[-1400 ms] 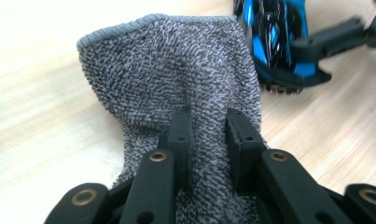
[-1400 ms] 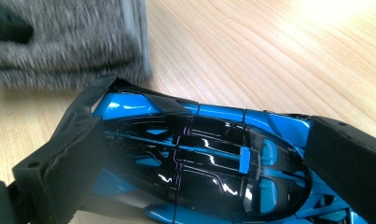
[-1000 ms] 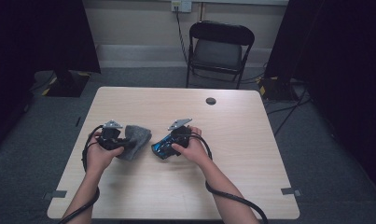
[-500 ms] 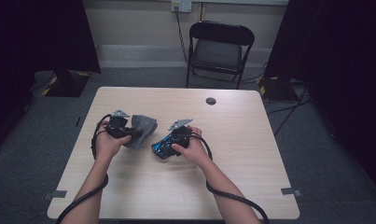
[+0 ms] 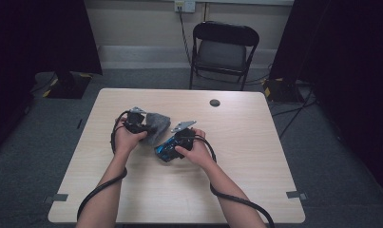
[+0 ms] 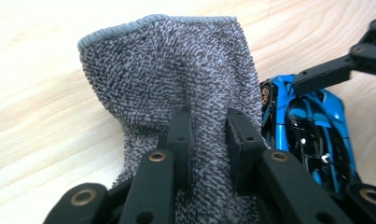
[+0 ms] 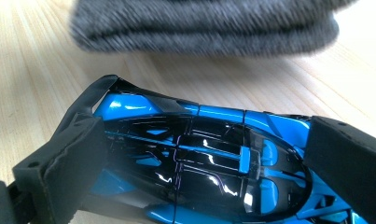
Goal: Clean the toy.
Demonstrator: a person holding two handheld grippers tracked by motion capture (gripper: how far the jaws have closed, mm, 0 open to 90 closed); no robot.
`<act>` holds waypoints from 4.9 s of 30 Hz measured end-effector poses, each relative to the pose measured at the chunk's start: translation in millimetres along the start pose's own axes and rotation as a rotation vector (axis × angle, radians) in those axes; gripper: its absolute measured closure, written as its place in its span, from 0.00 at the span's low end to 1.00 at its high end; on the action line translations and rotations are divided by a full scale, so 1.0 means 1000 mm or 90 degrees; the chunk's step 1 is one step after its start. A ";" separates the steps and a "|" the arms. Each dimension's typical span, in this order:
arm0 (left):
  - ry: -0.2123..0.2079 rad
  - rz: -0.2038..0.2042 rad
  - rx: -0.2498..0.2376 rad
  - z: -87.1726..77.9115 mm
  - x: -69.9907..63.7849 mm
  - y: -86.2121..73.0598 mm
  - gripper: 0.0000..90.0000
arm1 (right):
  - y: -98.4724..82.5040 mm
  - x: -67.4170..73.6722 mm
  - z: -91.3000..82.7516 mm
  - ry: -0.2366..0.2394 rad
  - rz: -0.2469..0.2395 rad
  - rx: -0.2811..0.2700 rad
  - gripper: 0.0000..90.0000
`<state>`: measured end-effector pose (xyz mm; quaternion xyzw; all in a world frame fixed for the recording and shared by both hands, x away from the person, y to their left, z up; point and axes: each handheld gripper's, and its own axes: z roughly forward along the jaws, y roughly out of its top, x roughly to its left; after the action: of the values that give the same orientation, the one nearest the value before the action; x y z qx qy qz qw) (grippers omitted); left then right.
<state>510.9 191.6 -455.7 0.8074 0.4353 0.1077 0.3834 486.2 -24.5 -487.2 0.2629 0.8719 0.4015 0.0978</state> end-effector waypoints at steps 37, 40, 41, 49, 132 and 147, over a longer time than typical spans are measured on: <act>0.026 -0.007 -0.006 0.057 -0.026 0.004 0.74 | -0.001 0.001 0.000 0.000 0.003 -0.007 0.00; 0.013 0.015 0.004 0.057 -0.027 0.004 0.79 | -0.001 0.000 0.000 0.000 0.002 -0.007 0.00; 0.011 0.017 0.003 0.056 -0.027 0.004 0.80 | -0.001 0.000 0.000 0.000 0.002 -0.007 0.00; -0.001 0.023 0.005 0.052 -0.026 0.001 0.82 | -0.001 0.001 0.000 0.001 0.003 -0.005 0.00; -0.030 -0.001 0.039 -0.024 -0.016 -0.059 0.84 | -0.002 0.003 0.000 -0.001 0.001 -0.011 0.00; -0.041 -0.003 0.045 -0.043 -0.023 -0.077 0.84 | -0.003 0.002 0.000 -0.001 0.002 -0.015 0.00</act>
<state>427.1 221.3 -477.8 0.8225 0.4281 0.0651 0.3689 483.3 -24.5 -489.2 0.2632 0.8665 0.4119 0.1010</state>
